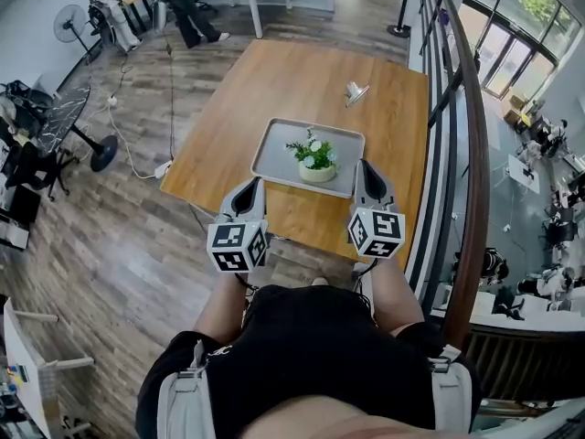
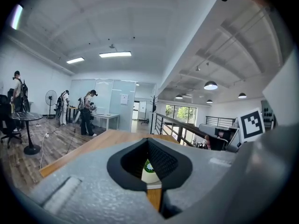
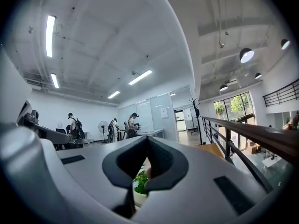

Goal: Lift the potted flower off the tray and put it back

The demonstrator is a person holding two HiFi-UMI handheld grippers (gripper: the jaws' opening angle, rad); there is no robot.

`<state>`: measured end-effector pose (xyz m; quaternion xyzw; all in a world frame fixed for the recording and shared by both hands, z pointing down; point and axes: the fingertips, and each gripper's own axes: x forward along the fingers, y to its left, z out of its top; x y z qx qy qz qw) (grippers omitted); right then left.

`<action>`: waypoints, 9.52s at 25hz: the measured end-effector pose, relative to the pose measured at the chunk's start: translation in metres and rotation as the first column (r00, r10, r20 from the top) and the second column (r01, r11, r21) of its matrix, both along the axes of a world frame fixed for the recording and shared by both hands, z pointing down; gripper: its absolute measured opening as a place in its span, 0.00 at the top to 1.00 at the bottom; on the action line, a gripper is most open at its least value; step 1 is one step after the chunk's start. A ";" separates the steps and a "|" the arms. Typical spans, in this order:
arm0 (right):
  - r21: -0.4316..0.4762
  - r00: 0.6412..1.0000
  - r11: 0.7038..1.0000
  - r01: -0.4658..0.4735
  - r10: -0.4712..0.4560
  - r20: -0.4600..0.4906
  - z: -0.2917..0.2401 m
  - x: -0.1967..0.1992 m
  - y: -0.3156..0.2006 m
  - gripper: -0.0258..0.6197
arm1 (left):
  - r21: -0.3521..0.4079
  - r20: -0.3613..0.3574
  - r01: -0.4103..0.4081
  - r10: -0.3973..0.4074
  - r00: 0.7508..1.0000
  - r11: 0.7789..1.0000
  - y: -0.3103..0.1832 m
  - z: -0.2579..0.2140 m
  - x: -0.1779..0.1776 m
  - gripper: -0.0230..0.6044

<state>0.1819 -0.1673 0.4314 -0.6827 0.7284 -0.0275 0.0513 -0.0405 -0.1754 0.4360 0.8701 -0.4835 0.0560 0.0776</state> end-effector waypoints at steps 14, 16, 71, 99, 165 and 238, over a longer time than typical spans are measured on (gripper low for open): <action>-0.015 0.977 0.978 0.207 -0.206 0.049 0.028 0.028 -0.077 0.86 | -0.029 0.007 -0.030 0.030 1.000 0.999 -0.096 0.012 0.016 0.94; -0.024 0.964 0.966 0.258 -0.256 0.070 0.034 0.030 -0.083 0.75 | -0.033 0.013 -0.028 0.028 1.000 0.999 -0.101 0.014 0.014 0.94; -0.636 0.657 0.575 0.515 -0.741 -0.138 0.305 -0.064 -0.197 0.23 | -0.120 0.149 0.266 -0.248 0.957 0.956 -0.074 0.068 -0.075 0.94; -0.653 0.790 0.669 0.355 -0.588 -0.172 0.280 -0.076 -0.203 0.21 | -0.082 0.127 0.262 -0.251 0.960 0.962 -0.064 0.048 -0.093 0.94; -0.187 0.977 0.973 -0.138 0.102 -0.188 0.052 0.048 -0.090 0.22 | -0.046 0.023 -0.150 0.151 0.988 0.988 -0.097 0.033 0.029 0.94; -0.147 0.992 0.983 -0.107 0.096 -0.079 0.072 0.044 -0.121 0.60 | -0.083 0.034 -0.157 0.160 0.986 0.984 -0.117 0.047 0.036 0.94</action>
